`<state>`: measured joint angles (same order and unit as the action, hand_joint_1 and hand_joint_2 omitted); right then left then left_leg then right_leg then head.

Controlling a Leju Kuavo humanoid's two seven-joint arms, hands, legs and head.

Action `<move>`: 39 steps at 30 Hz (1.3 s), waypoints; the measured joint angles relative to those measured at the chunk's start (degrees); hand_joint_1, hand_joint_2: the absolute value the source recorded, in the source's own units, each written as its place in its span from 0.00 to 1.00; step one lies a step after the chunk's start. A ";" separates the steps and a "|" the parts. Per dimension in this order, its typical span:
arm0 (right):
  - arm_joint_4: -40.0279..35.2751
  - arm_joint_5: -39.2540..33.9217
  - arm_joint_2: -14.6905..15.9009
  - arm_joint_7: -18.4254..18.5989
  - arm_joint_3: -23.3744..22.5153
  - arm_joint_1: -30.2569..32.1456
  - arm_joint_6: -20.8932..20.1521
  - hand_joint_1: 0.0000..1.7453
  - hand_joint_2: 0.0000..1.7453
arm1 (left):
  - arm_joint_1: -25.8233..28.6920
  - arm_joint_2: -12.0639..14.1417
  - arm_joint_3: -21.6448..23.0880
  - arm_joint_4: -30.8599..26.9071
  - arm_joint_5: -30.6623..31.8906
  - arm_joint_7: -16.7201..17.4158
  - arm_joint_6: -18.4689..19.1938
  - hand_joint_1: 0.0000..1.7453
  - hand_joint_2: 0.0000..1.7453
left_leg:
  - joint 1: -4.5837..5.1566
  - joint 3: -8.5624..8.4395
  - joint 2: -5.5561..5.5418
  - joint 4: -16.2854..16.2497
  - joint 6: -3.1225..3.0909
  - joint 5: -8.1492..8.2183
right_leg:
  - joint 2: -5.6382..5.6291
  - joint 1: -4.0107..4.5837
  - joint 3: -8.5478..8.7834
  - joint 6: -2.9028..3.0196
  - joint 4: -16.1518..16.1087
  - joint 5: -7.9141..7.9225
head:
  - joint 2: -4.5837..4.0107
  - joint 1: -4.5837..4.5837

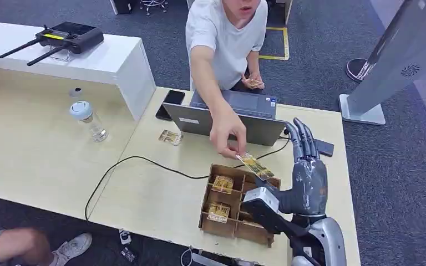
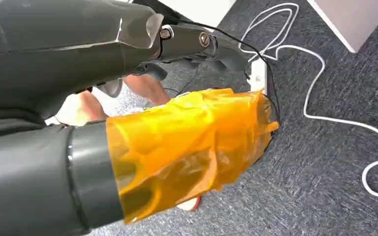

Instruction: Pass the card to the sensor for recognition and then transmit it.

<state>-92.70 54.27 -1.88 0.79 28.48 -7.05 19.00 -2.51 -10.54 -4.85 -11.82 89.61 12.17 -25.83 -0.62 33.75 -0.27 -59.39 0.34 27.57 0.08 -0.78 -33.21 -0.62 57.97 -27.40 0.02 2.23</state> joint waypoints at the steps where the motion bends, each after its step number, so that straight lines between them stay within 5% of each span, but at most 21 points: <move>1: 0.11 0.00 0.00 0.00 -0.02 0.00 0.02 0.00 1.00 | 0.00 0.00 0.02 0.00 0.00 0.00 0.02 0.00 0.00 | 0.00 0.00 0.00 0.00 0.00 0.00 | 0.00 0.00 0.00 0.00 0.00 0.00 | 0.00 0.00; 17: 0.48 -0.11 -0.13 0.00 -0.07 0.01 -0.44 0.01 1.00 | 0.01 0.00 0.04 0.00 -0.44 0.11 -0.17 0.00 0.00 | 0.00 0.00 0.00 0.00 0.00 0.00 | 0.00 0.00 0.00 0.00 0.00 0.00 | 0.00 0.00; 18: 0.48 -0.17 -0.15 0.00 -0.07 0.01 -0.52 0.10 1.00 | 0.02 0.00 0.04 0.00 -0.44 0.11 -0.22 0.00 0.00 | 0.00 0.00 0.00 0.00 0.00 0.00 | 0.00 0.00 0.00 0.00 0.00 0.00 | 0.00 0.00; 19: 0.48 -0.20 -0.20 0.00 -0.07 0.01 -0.70 0.51 1.00 | 0.02 0.00 0.04 0.00 -0.42 0.11 -0.26 0.00 0.00 | 0.00 0.00 0.00 0.00 0.00 0.00 | 0.00 0.00 0.00 0.00 0.00 0.00 | 0.00 0.00; 20: 0.48 -0.24 -0.31 0.00 -0.09 0.02 -0.85 0.79 1.00 | 0.02 0.00 0.04 0.00 -0.42 0.11 -0.26 0.00 0.00 | 0.00 0.00 0.00 0.00 0.00 0.00 | 0.00 0.00 0.00 0.00 0.00 0.00 | 0.00 0.00; 23: 0.48 -0.31 -0.48 -0.04 -0.09 0.03 -1.07 0.99 1.00 | 0.02 0.00 0.04 0.02 -0.42 0.15 -0.26 0.00 0.00 | 0.00 0.00 0.00 0.00 0.00 0.00 | 0.00 0.00 0.00 0.00 0.00 0.00 | 0.00 0.00; 39: 0.48 -2.69 -1.07 -0.39 -0.22 0.07 -2.12 1.00 1.00 | 0.11 0.00 0.04 0.00 -0.72 0.15 -0.59 0.00 0.00 | 0.00 0.00 0.00 0.00 0.00 0.00 | 0.00 0.00 0.00 0.00 0.00 0.00 | 0.00 0.00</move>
<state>-92.21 51.58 -2.95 0.39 28.26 -6.99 16.87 -2.40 -10.54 -4.81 -11.82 88.89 12.33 -26.43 -0.62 33.74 -0.27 -59.39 0.34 27.57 0.08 -0.78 -33.21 -0.62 57.97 -27.40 0.02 2.23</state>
